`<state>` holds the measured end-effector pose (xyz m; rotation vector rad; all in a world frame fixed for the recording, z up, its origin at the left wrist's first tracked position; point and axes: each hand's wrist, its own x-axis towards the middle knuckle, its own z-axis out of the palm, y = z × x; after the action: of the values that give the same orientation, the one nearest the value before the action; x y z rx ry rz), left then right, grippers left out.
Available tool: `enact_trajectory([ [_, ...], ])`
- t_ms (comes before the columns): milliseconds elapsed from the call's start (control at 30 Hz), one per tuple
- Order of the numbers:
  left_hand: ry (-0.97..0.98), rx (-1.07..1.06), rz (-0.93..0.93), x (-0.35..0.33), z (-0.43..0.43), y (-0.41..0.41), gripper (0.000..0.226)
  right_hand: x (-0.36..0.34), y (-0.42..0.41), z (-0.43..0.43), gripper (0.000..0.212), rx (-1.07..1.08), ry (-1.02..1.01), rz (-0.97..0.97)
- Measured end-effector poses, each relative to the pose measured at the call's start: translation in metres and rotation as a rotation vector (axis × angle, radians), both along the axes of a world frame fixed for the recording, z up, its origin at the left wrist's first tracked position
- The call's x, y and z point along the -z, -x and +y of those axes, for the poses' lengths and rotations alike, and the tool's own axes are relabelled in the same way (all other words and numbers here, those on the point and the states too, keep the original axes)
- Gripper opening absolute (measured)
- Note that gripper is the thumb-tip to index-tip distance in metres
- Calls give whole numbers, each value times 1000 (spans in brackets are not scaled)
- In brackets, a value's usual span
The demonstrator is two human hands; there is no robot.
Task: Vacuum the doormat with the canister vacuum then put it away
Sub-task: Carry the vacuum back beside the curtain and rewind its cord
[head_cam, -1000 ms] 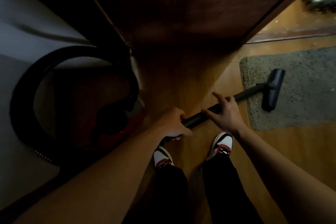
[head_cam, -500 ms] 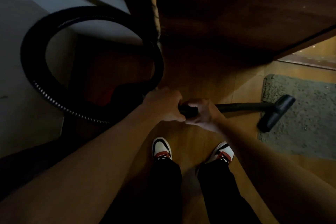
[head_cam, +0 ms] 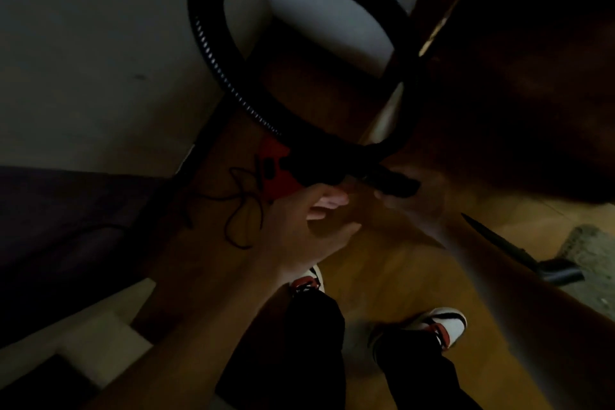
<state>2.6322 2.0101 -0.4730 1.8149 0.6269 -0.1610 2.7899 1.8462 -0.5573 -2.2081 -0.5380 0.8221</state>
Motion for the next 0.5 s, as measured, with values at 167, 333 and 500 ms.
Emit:
enact_trajectory([
  [167,-109,-133,220,84,35,44,42,-1,-2,50,20,23,-88,-61],
  [333,-188,-69,375,149,61,52,75,13,-10,95,23,27,-178,-163],
  [500,-155,-81,363,194,85,49,111,37,-12,116,33,13,-236,-146],
])
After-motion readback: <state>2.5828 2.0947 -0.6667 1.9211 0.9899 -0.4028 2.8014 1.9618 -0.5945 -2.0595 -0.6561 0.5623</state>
